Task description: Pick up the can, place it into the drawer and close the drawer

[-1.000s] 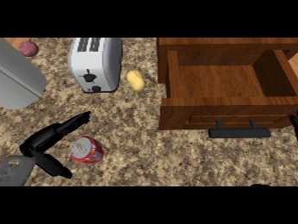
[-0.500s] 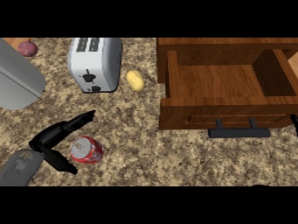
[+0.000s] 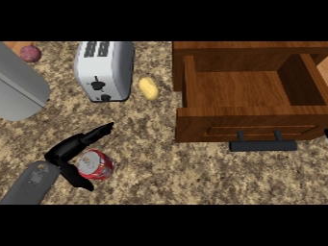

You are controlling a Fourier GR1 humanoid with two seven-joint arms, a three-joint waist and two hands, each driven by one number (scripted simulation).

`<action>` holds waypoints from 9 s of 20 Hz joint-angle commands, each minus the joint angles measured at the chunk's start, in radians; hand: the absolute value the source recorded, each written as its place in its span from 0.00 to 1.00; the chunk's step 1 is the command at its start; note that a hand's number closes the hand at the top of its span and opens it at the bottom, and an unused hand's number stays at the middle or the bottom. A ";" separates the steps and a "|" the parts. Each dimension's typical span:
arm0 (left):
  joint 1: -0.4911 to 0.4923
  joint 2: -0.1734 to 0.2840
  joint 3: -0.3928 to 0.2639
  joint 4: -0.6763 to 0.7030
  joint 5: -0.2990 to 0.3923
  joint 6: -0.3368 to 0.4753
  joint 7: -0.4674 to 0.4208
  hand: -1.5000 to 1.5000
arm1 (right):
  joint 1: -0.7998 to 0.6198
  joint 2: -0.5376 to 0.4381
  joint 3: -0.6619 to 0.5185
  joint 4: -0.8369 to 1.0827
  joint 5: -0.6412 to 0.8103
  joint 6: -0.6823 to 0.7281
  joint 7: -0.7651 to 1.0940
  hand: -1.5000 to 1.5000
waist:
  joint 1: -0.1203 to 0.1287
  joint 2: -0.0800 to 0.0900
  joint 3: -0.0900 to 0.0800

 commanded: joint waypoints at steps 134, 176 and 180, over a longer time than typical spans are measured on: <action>-1.017 -0.346 -0.438 0.243 0.805 1.326 0.731 0.00 | -0.189 -0.002 -0.020 0.006 0.012 -0.004 0.102 0.00 | -0.110 0.031 0.004; -1.056 -0.292 -0.386 0.138 0.931 1.371 0.743 0.00 | -0.407 -0.136 0.350 0.435 1.150 -0.279 -0.057 0.00 | 0.042 -0.003 0.002; -0.967 -0.237 -0.432 -0.022 0.887 1.419 0.831 0.00 | -0.370 -0.122 0.288 0.515 1.116 -0.383 -0.120 0.00 | 0.053 -0.014 0.002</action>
